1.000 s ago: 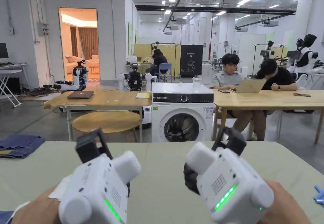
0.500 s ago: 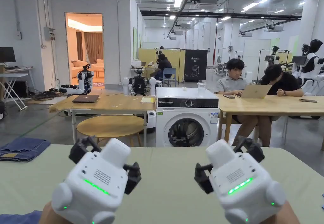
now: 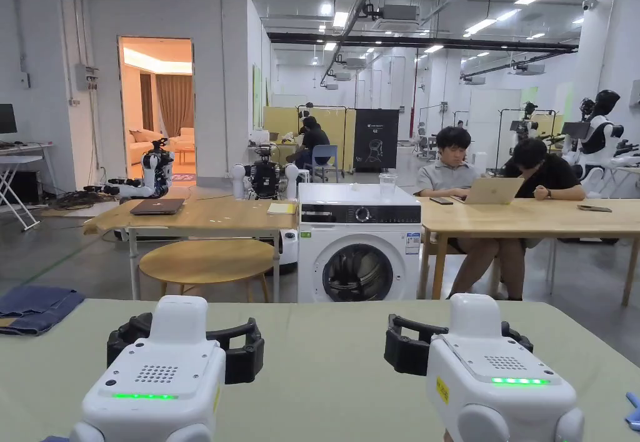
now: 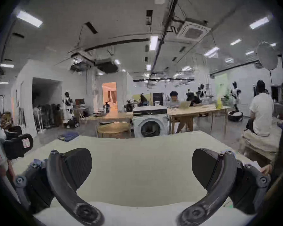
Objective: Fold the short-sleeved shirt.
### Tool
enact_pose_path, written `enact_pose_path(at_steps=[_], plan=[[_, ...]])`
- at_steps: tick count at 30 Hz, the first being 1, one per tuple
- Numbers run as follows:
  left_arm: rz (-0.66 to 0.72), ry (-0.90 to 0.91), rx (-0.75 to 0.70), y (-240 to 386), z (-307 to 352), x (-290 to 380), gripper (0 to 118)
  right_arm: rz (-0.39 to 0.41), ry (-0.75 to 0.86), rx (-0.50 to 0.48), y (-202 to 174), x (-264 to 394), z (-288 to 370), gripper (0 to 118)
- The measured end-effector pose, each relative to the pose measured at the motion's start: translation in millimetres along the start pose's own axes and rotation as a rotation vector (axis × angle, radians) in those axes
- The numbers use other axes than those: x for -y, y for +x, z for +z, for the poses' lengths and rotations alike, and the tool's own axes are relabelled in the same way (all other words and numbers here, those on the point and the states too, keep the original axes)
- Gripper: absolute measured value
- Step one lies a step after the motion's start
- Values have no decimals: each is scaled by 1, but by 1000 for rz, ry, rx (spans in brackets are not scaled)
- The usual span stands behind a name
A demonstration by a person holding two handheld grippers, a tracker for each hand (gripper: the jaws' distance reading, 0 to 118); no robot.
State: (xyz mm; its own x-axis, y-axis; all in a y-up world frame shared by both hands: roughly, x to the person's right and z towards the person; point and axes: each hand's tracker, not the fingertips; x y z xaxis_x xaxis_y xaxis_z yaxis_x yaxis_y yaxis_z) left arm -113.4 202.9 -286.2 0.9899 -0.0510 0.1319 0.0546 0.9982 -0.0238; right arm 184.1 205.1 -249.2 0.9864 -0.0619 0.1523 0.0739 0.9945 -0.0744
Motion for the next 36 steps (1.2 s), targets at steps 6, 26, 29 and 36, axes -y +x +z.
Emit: enact_pose_path(at_steps=[6, 26, 29, 36], plan=[[-2, 3, 31, 2, 4, -3, 112, -3, -34, -22, -4, 3, -4, 118], [17, -31, -214, -80, 50, 15, 0, 104, -1, -197, -95, 16, -3, 0], [24, -62, -335, -123, 79, 27, 0, 100, -25, -314, -145, 33, -4, 0], [36, -287, -465, -202, 108, 71, 0, 42, -137, -529, -237, 81, 7, 0]])
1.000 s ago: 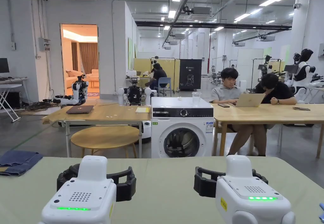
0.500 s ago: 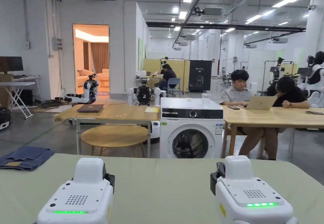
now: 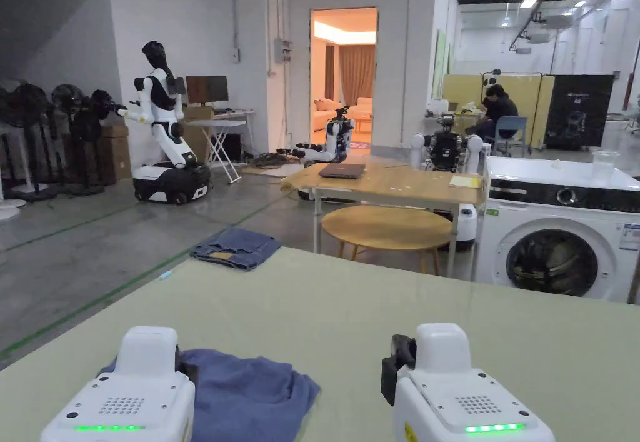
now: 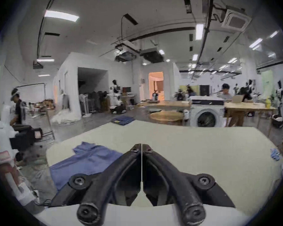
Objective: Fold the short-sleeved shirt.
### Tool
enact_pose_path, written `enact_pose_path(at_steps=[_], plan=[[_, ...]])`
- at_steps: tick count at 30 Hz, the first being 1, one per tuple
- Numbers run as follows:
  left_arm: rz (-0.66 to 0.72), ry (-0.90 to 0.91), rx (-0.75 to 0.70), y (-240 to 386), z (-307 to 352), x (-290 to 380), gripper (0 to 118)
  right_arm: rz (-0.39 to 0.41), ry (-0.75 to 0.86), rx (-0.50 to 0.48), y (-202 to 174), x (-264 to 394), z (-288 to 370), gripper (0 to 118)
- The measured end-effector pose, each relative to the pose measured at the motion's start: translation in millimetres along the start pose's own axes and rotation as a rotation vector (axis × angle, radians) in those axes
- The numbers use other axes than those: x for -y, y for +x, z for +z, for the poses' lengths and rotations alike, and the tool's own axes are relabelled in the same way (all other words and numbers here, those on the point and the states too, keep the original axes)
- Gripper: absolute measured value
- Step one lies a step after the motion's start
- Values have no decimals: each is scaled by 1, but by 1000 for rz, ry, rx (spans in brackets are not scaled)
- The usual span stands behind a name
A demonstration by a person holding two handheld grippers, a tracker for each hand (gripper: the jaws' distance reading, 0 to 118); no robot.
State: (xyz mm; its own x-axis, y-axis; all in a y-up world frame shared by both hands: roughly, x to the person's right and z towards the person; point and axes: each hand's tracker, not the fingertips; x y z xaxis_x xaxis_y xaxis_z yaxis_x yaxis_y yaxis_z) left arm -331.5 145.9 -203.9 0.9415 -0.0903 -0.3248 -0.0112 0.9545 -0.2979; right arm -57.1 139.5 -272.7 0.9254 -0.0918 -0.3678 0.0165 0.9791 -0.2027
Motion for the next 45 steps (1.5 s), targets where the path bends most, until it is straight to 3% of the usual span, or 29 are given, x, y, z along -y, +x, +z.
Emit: enact_pose_path(at_steps=[3, 6, 7, 8, 10, 15, 20, 24, 25, 27, 28, 31, 36, 45], plan=[[-14, -229, 47, -7, -44, 13, 0, 1, -19, -19, -14, 9, -10, 0], [54, -442, 199, -10, -103, 36, 0, 24, -44, -33, -19, 16, -20, 0], [75, -488, 222, -9, -125, 44, 10, 36, -53, -37, -20, 19, -23, 0], [79, -523, 233, -7, -144, 50, 38, 44, -60, -36, -20, 21, -25, 0], [27, -539, 206, 1, -181, 60, 105, 65, -73, -30, -21, 26, -30, 0], [-28, -589, 169, 23, -257, 82, 107, 93, -105, -5, -15, 37, -35, 0], [58, -695, 239, 42, -300, 116, 107, 98, -120, 30, -3, 44, -37, 0], [-21, -710, 203, 47, -306, 137, 99, 102, -133, 44, 6, 45, -37, 0], [-9, -689, 210, 44, -302, 130, 86, 106, -133, 47, 8, 44, -35, 0], [17, -635, 148, 37, -293, 122, 23, 105, -126, 56, 12, 43, -32, 0], [21, -619, 102, 33, -292, 122, 0, 95, -123, 60, 15, 43, -30, 0], [42, -661, 150, 32, -286, 122, 0, 58, -124, 73, 27, 40, -19, 0], [5, -497, 275, 72, -246, 76, 0, 16, -110, 135, 58, 34, 6, 0], [-24, -322, 647, 233, -144, -6, 0, -15, -45, 326, 135, 17, 90, 0]])
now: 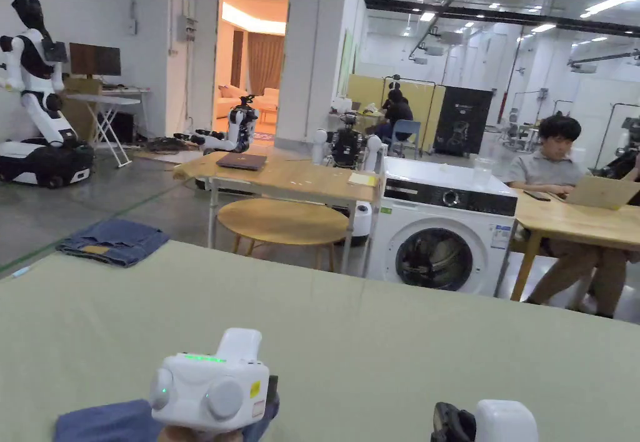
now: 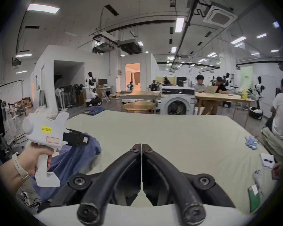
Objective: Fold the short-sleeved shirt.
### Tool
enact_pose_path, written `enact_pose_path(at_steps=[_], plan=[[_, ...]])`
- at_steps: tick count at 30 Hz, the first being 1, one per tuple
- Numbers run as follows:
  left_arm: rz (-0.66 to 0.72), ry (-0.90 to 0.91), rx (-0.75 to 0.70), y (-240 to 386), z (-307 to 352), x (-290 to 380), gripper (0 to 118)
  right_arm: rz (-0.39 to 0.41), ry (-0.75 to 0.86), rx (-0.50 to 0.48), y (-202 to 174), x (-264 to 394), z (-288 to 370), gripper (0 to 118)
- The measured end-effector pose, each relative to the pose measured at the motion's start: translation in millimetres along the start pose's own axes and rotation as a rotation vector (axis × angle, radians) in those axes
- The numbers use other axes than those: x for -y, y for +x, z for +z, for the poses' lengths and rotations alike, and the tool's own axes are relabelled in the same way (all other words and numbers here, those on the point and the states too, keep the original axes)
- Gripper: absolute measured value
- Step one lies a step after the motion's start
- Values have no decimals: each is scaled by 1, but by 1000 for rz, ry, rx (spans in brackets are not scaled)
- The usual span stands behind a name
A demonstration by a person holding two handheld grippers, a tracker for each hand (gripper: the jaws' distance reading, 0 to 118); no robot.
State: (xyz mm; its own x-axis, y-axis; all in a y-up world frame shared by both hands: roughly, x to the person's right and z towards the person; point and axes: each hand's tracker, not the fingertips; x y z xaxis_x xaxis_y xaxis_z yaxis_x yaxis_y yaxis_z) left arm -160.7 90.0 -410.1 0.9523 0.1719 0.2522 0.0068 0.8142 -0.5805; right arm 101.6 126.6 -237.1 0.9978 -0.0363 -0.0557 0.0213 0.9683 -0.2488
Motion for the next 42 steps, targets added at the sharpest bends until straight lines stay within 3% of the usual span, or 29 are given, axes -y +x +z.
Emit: enact_pose_path(at_steps=[4, 9, 13, 16, 20, 21, 23, 24, 32, 39, 40, 41, 42], plan=[[-51, 20, 204, 112, -5, -14, 0, -15, 13, 88, 50, -2, 30, 0], [-163, -67, 335, 236, -31, 2, 0, -33, 4, 195, 109, 4, 61, 0], [-301, -206, 203, 287, -89, 48, 0, -42, -17, 265, 145, 15, 78, 0], [-285, -293, 153, 294, -123, 79, 0, -46, -44, 291, 164, 21, 85, 0], [-274, -277, 161, 292, -124, 94, 0, -41, -62, 299, 178, 27, 86, 0], [-275, -242, 159, 288, -119, 93, 6, -41, -64, 300, 179, 28, 85, 0], [-256, -174, 149, 280, -105, 88, 74, -48, -67, 292, 178, 27, 83, 0], [-255, -173, 160, 274, -97, 85, 87, -51, -66, 283, 177, 26, 81, 0], [-248, 153, 65, 186, 53, 70, 87, -42, -33, 173, 147, 21, 61, 0], [-172, 316, -248, 66, 165, 102, 87, -22, 28, 118, 115, 27, 58, 0], [-143, 299, -249, 49, 170, 107, 80, -9, 34, 120, 110, 28, 58, 0], [-129, 282, -251, 36, 173, 110, 58, 1, 39, 127, 105, 28, 57, 0], [-149, 269, -264, 27, 174, 110, 16, 5, 43, 135, 101, 27, 56, 0]])
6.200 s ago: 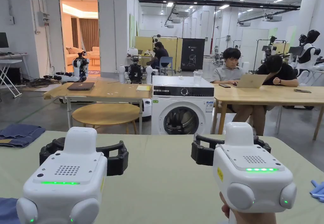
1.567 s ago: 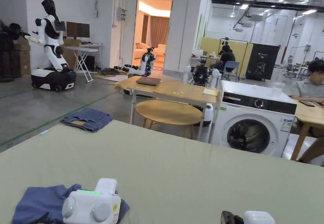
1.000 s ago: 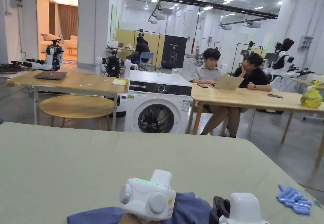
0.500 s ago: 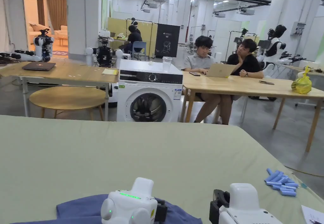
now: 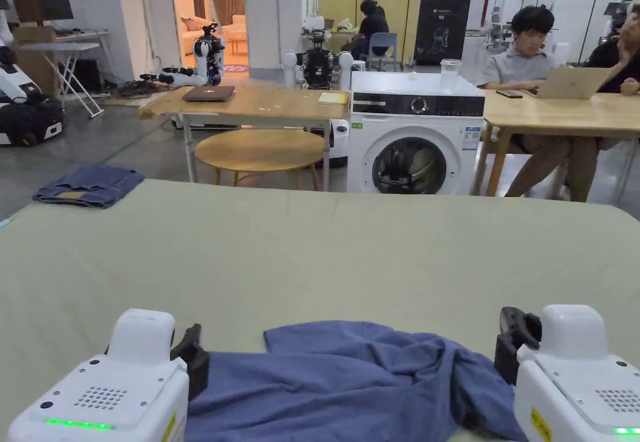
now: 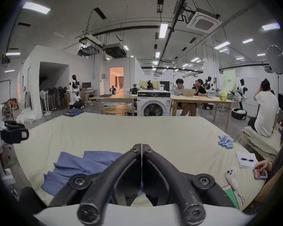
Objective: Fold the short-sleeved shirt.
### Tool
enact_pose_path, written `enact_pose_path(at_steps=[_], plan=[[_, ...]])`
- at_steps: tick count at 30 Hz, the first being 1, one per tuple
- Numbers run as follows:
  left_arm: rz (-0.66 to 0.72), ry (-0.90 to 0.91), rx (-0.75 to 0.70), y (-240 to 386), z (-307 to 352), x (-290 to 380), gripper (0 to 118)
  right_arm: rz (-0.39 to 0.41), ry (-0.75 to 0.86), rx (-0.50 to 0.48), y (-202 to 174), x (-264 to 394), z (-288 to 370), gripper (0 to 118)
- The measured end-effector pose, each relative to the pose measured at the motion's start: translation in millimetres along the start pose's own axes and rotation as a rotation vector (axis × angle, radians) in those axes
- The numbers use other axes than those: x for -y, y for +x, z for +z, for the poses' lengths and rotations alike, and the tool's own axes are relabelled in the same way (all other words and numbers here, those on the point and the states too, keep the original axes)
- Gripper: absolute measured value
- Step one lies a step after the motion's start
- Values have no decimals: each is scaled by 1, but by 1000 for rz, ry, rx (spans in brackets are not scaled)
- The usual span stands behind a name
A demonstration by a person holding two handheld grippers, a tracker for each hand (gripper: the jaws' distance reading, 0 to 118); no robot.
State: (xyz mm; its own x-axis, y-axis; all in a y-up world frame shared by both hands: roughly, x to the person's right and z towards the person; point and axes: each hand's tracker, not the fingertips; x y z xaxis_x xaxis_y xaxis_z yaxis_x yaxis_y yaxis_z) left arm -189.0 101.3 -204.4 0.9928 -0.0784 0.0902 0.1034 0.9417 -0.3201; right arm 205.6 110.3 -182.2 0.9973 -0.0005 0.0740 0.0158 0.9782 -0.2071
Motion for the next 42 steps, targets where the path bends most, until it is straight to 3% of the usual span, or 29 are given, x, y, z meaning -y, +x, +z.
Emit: enact_pose_path(at_steps=[1, 8, 16, 17, 18, 19, 20, 21, 22, 26, 29, 30, 32, 33, 34, 35, 36, 37, 38, 39, 42], plan=[[-18, -40, -50, -6, -4, 2, 0, 4, -2, 2, -3, -1, -2, 0], [9, -184, 11, -29, -54, 3, 0, -2, -18, 5, -19, -4, -13, 0], [-32, -456, 79, -48, -199, 29, 0, -30, -119, 46, 0, 15, -37, 0], [-56, -480, 73, -46, -214, 33, 9, -32, -130, 58, 4, 18, -38, 0], [-103, -503, 46, -44, -229, 36, 42, -36, -138, 69, 9, 19, -39, 0], [-130, -521, 41, -43, -243, 40, 87, -42, -146, 79, 16, 21, -39, 0], [-142, -544, 39, -41, -255, 44, 99, -48, -156, 90, 22, 23, -39, 0], [-151, -563, 37, -40, -268, 50, 99, -53, -166, 104, 29, 25, -40, 0], [-145, -561, 30, -39, -277, 55, 113, -59, -177, 117, 37, 27, -40, 0], [-149, -660, -4, -38, -307, 82, 107, -76, -229, 168, 69, 35, -43, 0], [-6, -672, 19, -47, -308, 85, 105, -12, -304, 226, 92, 47, -55, 0], [11, -672, 30, -48, -302, 81, 95, 5, -333, 232, 100, 53, -61, 0], [-50, -620, 50, -43, -286, 71, 40, 12, -404, 232, 115, 66, -76, 0], [-74, -609, 62, -38, -279, 68, 5, 8, -449, 228, 123, 73, -86, 0], [-74, -614, 61, -34, -274, 65, 0, 1, -486, 218, 128, 81, -96, 0], [-73, -602, 62, -33, -269, 61, 0, -3, -524, 205, 132, 87, -105, 7], [-69, -595, 71, -31, -262, 57, 0, -11, -570, 178, 136, 94, -116, 28], [-65, -579, 74, -28, -255, 51, 0, -24, -617, 161, 139, 101, -127, 77], [-64, -559, 76, -27, -248, 46, 0, -46, -653, 132, 140, 108, -137, 110], [-65, -545, 75, -24, -244, 43, 0, -34, -680, 118, 141, 117, -145, 118], [-56, -524, 92, -22, -230, 30, 0, 29, -652, 126, 133, 132, -159, 118]])
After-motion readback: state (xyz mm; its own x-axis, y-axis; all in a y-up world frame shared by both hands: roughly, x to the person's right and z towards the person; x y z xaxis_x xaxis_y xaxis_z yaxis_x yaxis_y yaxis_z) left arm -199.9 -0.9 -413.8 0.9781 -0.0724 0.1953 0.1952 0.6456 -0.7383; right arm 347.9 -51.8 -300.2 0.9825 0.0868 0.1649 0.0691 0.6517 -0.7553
